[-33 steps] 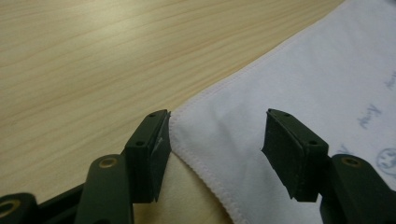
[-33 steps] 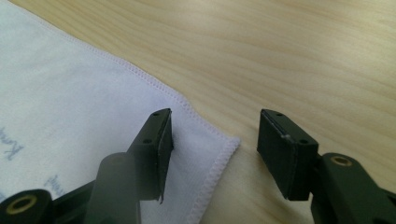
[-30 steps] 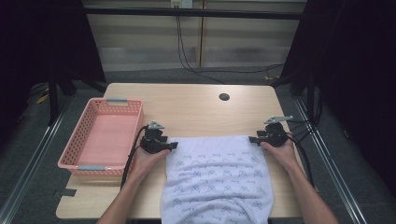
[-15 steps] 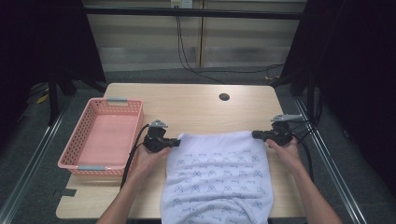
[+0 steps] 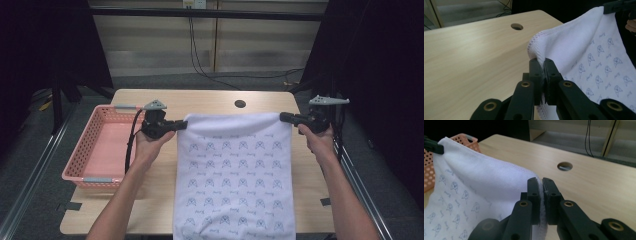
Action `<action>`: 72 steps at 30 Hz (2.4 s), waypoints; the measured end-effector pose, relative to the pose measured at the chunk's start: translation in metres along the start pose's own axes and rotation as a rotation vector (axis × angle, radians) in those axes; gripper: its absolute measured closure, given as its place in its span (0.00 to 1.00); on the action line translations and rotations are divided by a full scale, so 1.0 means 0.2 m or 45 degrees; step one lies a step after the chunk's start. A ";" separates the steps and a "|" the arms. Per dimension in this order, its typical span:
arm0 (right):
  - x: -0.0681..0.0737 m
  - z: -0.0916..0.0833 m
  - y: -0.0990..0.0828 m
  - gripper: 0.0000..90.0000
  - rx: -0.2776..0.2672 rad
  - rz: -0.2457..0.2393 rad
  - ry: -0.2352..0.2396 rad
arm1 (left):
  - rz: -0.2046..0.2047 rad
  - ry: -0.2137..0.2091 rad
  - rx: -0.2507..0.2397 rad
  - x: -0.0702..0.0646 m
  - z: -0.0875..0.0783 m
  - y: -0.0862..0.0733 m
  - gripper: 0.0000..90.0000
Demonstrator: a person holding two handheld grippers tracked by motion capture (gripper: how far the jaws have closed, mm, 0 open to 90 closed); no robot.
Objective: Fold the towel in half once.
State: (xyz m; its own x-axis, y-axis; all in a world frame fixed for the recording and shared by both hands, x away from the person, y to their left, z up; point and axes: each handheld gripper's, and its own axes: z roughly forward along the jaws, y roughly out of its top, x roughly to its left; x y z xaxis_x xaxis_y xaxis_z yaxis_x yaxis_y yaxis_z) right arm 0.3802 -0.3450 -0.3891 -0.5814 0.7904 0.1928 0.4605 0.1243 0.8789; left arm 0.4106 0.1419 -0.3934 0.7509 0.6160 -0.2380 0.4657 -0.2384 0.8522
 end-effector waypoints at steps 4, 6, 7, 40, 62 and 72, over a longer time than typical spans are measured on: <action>-0.01 0.02 0.12 0.95 -0.036 -0.011 0.004 | 0.010 0.027 -0.037 0.05 -0.01 0.10 0.97; -0.02 0.03 0.17 0.95 -0.058 -0.006 0.005 | 0.003 0.031 -0.072 0.07 -0.02 0.16 0.97; -0.02 0.03 0.20 0.95 -0.074 0.000 0.021 | -0.002 0.037 -0.083 0.09 -0.03 0.18 0.97; 0.33 -0.41 -0.06 0.95 0.053 -0.160 0.153 | 0.071 -0.129 -0.040 -0.32 -0.32 -0.21 0.97; 0.53 -0.31 -0.82 0.95 0.623 -0.039 0.167 | -0.001 -0.199 0.445 -0.50 -0.17 -0.81 0.96; 0.48 -0.26 -0.81 0.95 0.616 0.022 0.168 | 0.010 -0.178 0.459 -0.45 -0.10 -0.79 0.97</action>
State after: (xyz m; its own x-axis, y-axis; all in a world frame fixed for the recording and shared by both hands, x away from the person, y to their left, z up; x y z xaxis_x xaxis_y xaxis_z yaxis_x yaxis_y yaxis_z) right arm 0.2157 -0.3204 -0.4907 -0.6362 0.7164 0.2865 0.7111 0.4004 0.5780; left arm 0.2598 0.1390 -0.4962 0.8001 0.5106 -0.3149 0.5758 -0.5064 0.6419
